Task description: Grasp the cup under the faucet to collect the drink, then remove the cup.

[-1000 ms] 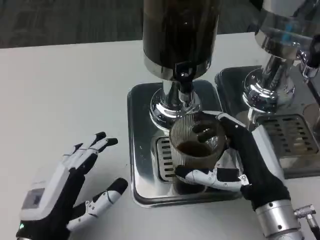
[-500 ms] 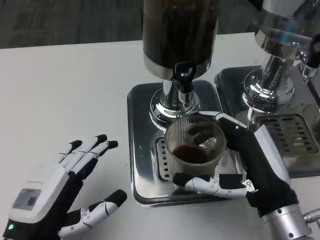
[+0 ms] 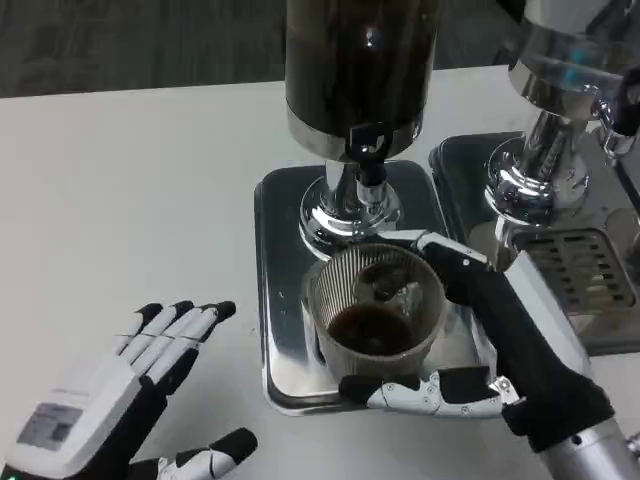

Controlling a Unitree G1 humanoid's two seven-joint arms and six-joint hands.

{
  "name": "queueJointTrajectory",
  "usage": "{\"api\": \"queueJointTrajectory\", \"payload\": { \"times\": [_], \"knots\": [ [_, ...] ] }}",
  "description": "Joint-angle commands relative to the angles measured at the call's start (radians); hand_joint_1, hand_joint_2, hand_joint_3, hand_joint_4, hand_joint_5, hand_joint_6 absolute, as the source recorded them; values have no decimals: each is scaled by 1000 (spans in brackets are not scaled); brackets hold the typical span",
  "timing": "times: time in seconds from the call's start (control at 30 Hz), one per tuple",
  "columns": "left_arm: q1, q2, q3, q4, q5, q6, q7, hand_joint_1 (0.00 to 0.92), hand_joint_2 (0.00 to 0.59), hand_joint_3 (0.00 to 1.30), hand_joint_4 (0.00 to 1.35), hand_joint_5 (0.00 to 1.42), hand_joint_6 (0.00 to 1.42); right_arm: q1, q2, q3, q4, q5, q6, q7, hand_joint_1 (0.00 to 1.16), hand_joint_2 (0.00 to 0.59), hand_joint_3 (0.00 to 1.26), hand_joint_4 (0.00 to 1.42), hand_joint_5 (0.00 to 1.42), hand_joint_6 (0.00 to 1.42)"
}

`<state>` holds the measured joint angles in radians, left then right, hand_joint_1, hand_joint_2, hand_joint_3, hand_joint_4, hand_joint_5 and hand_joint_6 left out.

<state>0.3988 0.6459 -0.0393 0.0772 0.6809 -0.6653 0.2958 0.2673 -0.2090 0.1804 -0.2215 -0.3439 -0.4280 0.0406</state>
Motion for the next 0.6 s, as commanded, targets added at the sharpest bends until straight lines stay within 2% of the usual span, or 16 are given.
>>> {"api": "queueJointTrajectory", "payload": {
  "times": [0.03,0.3,0.6],
  "knots": [
    [53,12,27,-42,15,10,-9,0,146,58,0,34,0,46,4,-6,-83,33,0,8,1063,161,529,606,805,1085],
    [102,-2,46,-100,15,30,-17,0,145,53,0,25,0,77,-12,-37,-136,102,46,59,1059,156,531,611,810,1087],
    [122,-24,60,-112,11,43,-16,0,144,52,0,22,0,72,-6,-40,-140,106,45,68,1057,153,531,611,822,1089]
  ]
}}
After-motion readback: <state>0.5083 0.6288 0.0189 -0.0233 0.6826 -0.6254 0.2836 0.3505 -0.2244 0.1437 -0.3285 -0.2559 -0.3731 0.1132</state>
